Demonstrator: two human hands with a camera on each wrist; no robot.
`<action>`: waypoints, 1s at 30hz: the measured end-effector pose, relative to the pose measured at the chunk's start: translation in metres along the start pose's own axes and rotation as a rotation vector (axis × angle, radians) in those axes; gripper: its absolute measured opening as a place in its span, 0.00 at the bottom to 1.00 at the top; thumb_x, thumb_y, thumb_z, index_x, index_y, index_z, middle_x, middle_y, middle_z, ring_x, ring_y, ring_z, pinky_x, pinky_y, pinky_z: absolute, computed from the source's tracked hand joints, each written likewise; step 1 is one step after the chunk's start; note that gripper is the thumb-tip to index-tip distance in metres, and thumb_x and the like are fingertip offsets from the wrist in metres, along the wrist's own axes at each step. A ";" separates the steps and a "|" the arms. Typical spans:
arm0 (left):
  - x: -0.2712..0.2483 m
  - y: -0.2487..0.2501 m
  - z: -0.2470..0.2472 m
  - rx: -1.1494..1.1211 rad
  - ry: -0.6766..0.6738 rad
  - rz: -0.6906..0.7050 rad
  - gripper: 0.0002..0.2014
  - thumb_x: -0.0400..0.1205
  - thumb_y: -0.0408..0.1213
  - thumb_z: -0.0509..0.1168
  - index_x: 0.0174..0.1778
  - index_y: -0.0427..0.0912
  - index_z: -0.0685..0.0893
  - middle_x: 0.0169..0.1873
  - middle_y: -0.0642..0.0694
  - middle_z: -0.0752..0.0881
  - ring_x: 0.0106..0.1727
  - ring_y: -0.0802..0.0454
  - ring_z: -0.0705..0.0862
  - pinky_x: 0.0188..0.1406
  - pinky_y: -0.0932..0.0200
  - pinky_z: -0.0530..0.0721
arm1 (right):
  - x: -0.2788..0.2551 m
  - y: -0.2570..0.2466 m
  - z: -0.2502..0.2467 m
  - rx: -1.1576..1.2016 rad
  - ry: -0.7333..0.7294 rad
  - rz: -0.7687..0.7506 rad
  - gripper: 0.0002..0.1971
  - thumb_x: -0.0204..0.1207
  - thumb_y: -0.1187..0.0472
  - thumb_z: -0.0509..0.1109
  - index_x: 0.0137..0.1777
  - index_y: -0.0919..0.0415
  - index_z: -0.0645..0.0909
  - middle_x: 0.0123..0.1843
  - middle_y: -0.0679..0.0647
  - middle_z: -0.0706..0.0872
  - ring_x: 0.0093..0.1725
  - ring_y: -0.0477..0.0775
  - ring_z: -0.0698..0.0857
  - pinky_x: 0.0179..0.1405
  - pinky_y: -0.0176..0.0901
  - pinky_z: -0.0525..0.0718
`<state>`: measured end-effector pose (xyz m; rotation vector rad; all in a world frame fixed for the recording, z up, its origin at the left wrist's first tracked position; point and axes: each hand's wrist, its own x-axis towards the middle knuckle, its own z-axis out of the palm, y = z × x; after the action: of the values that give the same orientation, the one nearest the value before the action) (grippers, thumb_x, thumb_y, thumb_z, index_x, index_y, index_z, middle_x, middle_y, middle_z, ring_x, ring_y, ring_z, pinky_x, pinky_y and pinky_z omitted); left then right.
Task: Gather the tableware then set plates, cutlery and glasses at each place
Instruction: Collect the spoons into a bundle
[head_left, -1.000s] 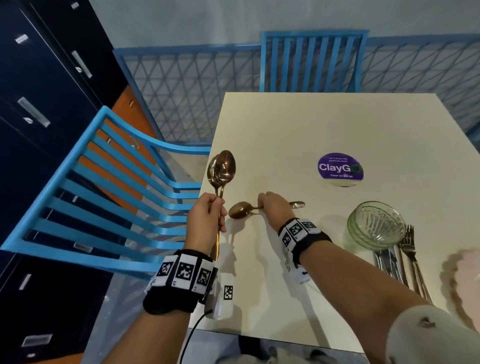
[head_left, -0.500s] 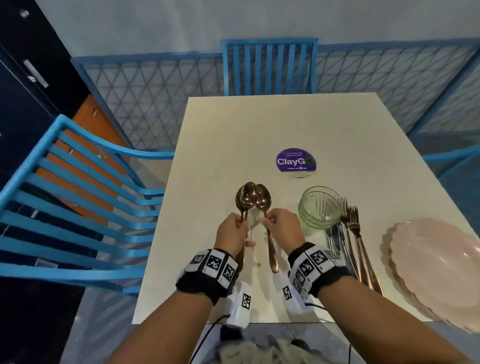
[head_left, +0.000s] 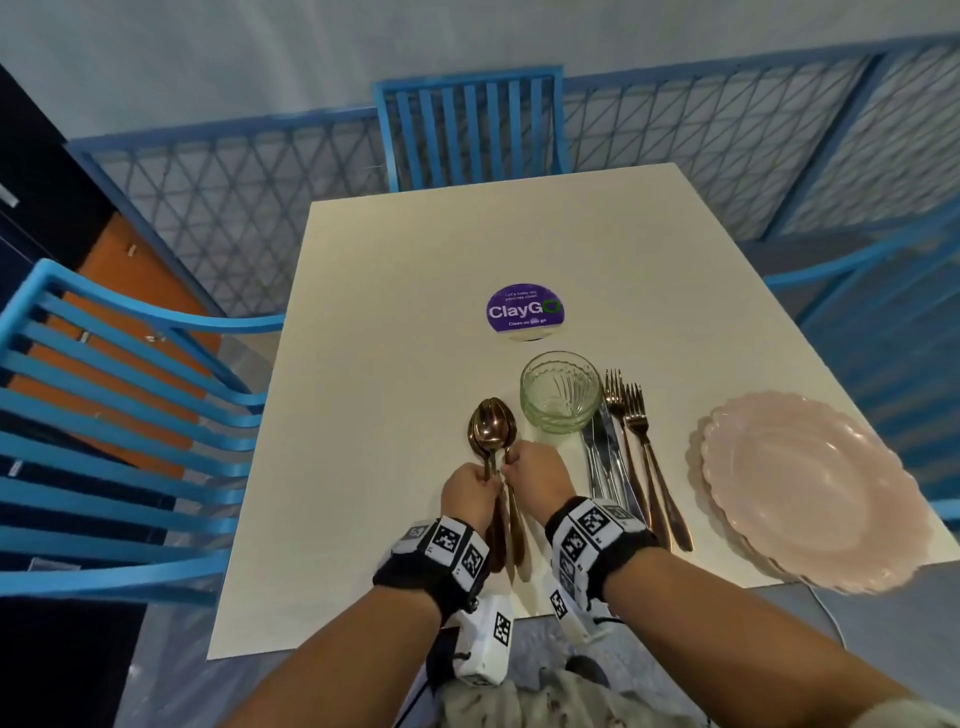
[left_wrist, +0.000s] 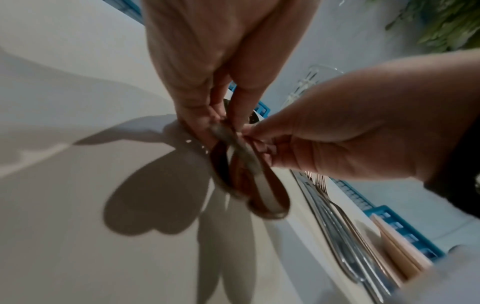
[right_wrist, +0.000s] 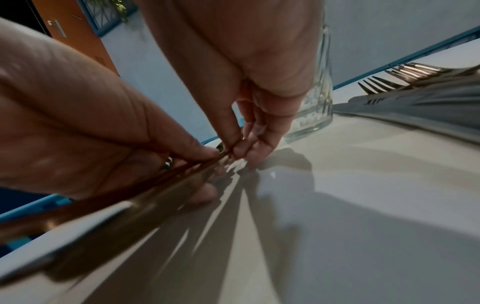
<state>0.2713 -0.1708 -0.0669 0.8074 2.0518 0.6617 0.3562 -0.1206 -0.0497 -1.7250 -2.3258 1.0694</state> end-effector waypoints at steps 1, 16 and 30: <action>0.000 -0.001 0.002 0.012 0.001 0.002 0.13 0.82 0.39 0.62 0.54 0.34 0.84 0.48 0.38 0.88 0.52 0.41 0.86 0.53 0.54 0.80 | 0.000 0.001 0.000 0.001 -0.006 0.001 0.11 0.80 0.67 0.61 0.55 0.71 0.81 0.54 0.64 0.86 0.55 0.61 0.85 0.41 0.38 0.69; -0.001 0.009 -0.004 -0.111 -0.032 -0.012 0.12 0.75 0.27 0.71 0.29 0.43 0.77 0.27 0.44 0.82 0.33 0.44 0.85 0.49 0.46 0.89 | -0.010 0.017 -0.002 0.070 -0.018 -0.014 0.13 0.78 0.68 0.61 0.60 0.66 0.82 0.57 0.61 0.87 0.57 0.57 0.85 0.55 0.41 0.79; -0.019 0.033 0.010 0.254 0.162 0.404 0.13 0.83 0.45 0.61 0.37 0.41 0.71 0.27 0.52 0.74 0.35 0.50 0.75 0.35 0.59 0.69 | -0.042 0.045 -0.042 0.000 -0.046 -0.162 0.16 0.79 0.61 0.65 0.66 0.62 0.80 0.60 0.57 0.86 0.60 0.54 0.83 0.61 0.41 0.78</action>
<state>0.2988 -0.1613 -0.0397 1.3794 2.1650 0.7107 0.4271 -0.1297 -0.0284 -1.4967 -2.4423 1.0912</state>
